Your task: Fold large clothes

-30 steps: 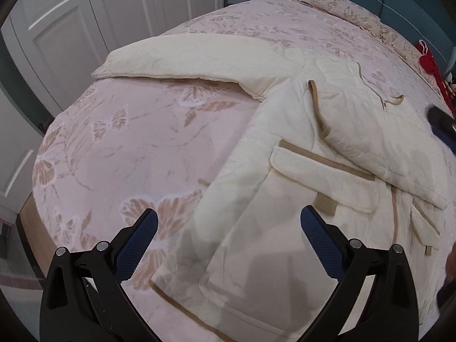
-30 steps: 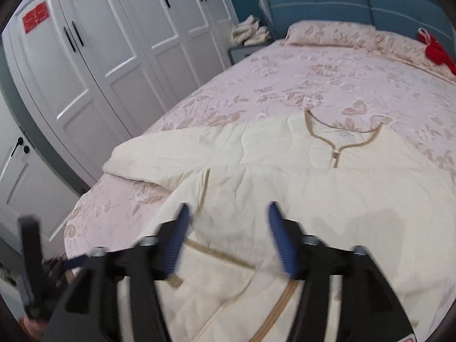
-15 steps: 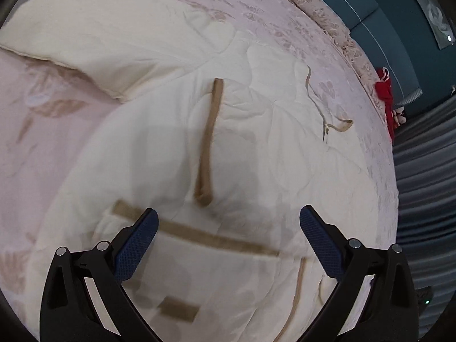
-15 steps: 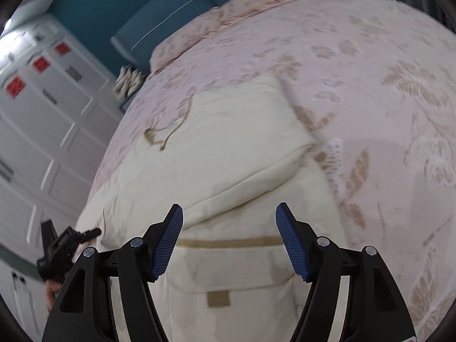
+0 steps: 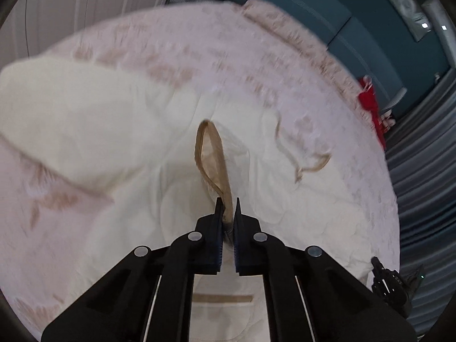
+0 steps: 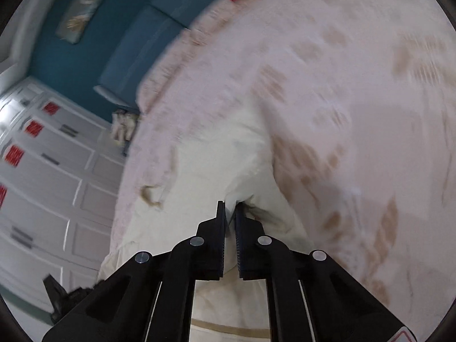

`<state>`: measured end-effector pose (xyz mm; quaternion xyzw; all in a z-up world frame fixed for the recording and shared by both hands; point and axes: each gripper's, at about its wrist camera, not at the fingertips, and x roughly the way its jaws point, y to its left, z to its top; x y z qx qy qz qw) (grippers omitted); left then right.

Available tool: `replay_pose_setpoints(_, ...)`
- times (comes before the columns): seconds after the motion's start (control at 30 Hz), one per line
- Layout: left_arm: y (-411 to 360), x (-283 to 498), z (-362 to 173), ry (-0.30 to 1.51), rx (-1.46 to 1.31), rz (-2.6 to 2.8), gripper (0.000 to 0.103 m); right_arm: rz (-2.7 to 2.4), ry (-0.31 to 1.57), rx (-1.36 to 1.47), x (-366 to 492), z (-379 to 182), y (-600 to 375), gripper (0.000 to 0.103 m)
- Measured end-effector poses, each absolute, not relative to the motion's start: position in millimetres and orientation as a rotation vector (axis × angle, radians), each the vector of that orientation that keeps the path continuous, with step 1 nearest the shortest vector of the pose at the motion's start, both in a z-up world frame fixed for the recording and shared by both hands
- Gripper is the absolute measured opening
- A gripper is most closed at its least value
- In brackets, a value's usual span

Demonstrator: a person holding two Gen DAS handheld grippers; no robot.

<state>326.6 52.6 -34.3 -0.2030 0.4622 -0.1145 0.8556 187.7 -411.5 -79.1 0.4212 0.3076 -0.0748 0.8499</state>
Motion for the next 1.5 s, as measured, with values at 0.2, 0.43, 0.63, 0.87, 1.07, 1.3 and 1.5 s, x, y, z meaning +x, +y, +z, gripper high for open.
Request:
replay_pose_setpoints(0.2, 43, 328, -64, 0.992, -0.276, -0.168, 0.005, -0.191, 0.723, 0.685, 200, -86, -393, 0.006)
replay_pose_setpoints(0.43, 32, 322, -128, 1.079, -0.216, -0.12, 0.005, -0.264, 0.834, 0.626, 202, -130, -393, 0.005)
replay_pose_setpoints(0.63, 19, 317, -138, 1.027, -0.125, -0.097, 0.008, -0.29, 0.855, 0.586, 196, -140, -388, 0.007)
replay_pose_setpoints(0.87, 27, 293, -94, 0.948, -0.044, -0.049, 0.058, -0.339, 0.725, 0.551, 162, -66, -365, 0.025)
replay_pose_setpoints(1.07, 21, 289, -60, 0.908, -0.133, -0.072, 0.062, -0.143, 0.809, 0.345, 204, -55, -284, 0.02)
replay_pose_setpoints(1.3, -13, 295, -110, 0.987, -0.022, -0.061, 0.06, -0.131, 0.944, 0.203, 229, -106, -234, 0.018)
replay_pose_setpoints(1.5, -21, 284, -130, 0.939, 0.039, -0.046, 0.061, -0.138, 0.952, 0.202, 227, -130, -234, 0.014)
